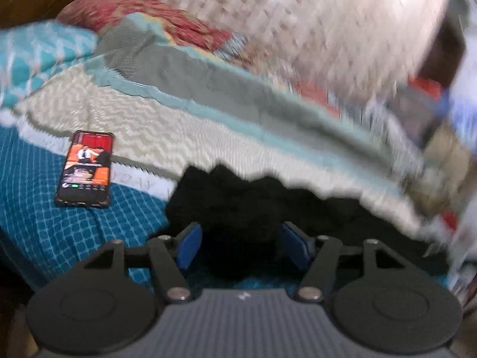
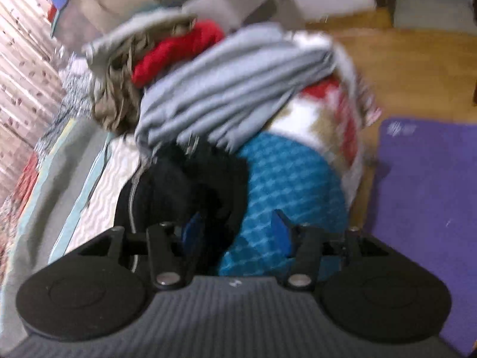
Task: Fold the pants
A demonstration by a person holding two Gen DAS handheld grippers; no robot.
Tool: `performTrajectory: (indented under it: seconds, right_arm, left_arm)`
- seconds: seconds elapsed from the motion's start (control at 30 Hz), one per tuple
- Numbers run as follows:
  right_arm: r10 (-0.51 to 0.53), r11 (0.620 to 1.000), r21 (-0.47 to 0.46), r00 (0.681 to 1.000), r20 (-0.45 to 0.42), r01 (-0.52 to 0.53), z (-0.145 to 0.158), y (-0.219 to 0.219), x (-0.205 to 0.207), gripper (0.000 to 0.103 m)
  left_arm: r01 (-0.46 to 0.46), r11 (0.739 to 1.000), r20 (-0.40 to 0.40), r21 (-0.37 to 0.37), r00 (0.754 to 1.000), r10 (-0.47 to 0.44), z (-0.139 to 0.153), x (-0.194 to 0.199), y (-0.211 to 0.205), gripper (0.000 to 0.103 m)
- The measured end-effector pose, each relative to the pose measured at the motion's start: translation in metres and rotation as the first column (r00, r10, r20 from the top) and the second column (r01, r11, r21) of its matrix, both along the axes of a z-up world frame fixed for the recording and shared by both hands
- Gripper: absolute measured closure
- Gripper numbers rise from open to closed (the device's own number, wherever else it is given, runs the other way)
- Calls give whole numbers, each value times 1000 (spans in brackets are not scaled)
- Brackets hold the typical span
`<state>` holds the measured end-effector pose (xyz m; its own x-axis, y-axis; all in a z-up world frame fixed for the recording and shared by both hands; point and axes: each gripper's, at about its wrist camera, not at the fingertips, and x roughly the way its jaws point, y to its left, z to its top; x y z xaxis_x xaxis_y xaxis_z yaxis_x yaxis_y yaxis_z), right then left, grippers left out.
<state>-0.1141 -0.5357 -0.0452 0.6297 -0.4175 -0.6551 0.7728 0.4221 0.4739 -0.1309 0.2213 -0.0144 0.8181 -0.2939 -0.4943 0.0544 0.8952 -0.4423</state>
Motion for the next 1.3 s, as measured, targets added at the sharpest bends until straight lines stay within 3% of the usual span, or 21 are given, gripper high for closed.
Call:
performTrajectory:
  seconds: [0.07, 0.17, 0.27, 0.3, 0.37, 0.4, 0.47, 0.5, 0.57, 0.63, 0.7, 0.77, 0.83, 0.87, 0.97, 1.13, 1.2, 1.23, 1.27, 1.3]
  right_arm:
    - [5, 998, -61, 1000, -2, -5, 11, 8, -2, 47]
    - [64, 990, -126, 997, 38, -59, 25, 23, -10, 47]
    - [221, 964, -165, 974, 51, -210, 36, 53, 8, 47]
    - [270, 950, -173, 962, 47, -259, 39, 65, 12, 47]
    - [381, 913, -171, 924, 26, -371, 38, 91, 30, 47]
    - [423, 896, -161, 906, 18, -415, 35, 104, 37, 47]
    - [500, 859, -124, 866, -12, -497, 24, 129, 51, 47]
    - [532, 840, -107, 846, -35, -533, 20, 133, 57, 47]
    - [582, 805, -77, 809, -86, -588, 7, 153, 69, 48]
    - [616, 779, -55, 779, -115, -624, -1, 164, 76, 48]
    - [636, 760, -43, 756, -156, -649, -10, 174, 82, 48]
    - [640, 753, -37, 744, -191, -657, -17, 177, 88, 47]
    - [641, 746, -52, 737, -217, -664, -16, 178, 90, 47]
    - [643, 744, -53, 735, -217, -666, -13, 179, 90, 47]
    - [649, 744, -36, 734, -200, -667, -9, 171, 91, 48]
    - [644, 755, -49, 753, -136, -654, 4, 167, 89, 47]
    - [679, 722, -82, 727, -103, -687, 16, 177, 87, 47]
    - [713, 692, -88, 697, -77, -717, 23, 182, 89, 47]
    - [752, 652, -89, 657, -46, -753, 29, 187, 93, 47]
    - [803, 592, -85, 595, -9, -801, 37, 196, 98, 47]
  left_arm:
    - [-51, 992, 29, -117, 998, 55, 12, 3, 26, 27]
    - [-96, 973, 7, -211, 995, 100, 19, 31, 54, 25]
    - [-44, 992, -38, -117, 998, 40, 17, 73, 43, 25]
    - [-16, 998, -62, -57, 998, 12, 13, 89, 33, 25]
    - [39, 999, -138, -9, 990, -40, -3, 115, 16, 29]
    - [80, 997, -179, -13, 980, -81, -14, 128, 8, 35]
    - [201, 979, -242, -28, 949, -202, -27, 148, -12, 95]
    - [240, 970, -256, -27, 937, -239, -28, 157, -20, 98]
    - [243, 970, -165, 18, 958, -237, -6, 169, -24, 98]
    - [151, 988, -44, 27, 988, -149, 24, 187, -10, 98]
    - [67, 998, 10, 15, 998, -67, 38, 210, 5, 97]
    - [7, 998, 9, 68, 1000, -7, 31, 232, 6, 94]
    - [-41, 989, -86, 142, 995, 53, 13, 249, 3, 90]
    - [-45, 987, -133, 156, 989, 66, 7, 250, 3, 82]
    - [-46, 996, -147, 73, 988, 56, 1, 225, 16, 61]
    - [-95, 990, -181, -109, 981, 74, 6, 182, 49, 43]
    - [-116, 979, -201, -168, 976, 81, 5, 168, 59, 42]
    - [-122, 973, -206, -198, 975, 80, 4, 157, 63, 42]
    - [-124, 966, -211, -228, 975, 75, 0, 152, 68, 42]
    - [-123, 956, -213, -268, 975, 66, -2, 143, 70, 42]
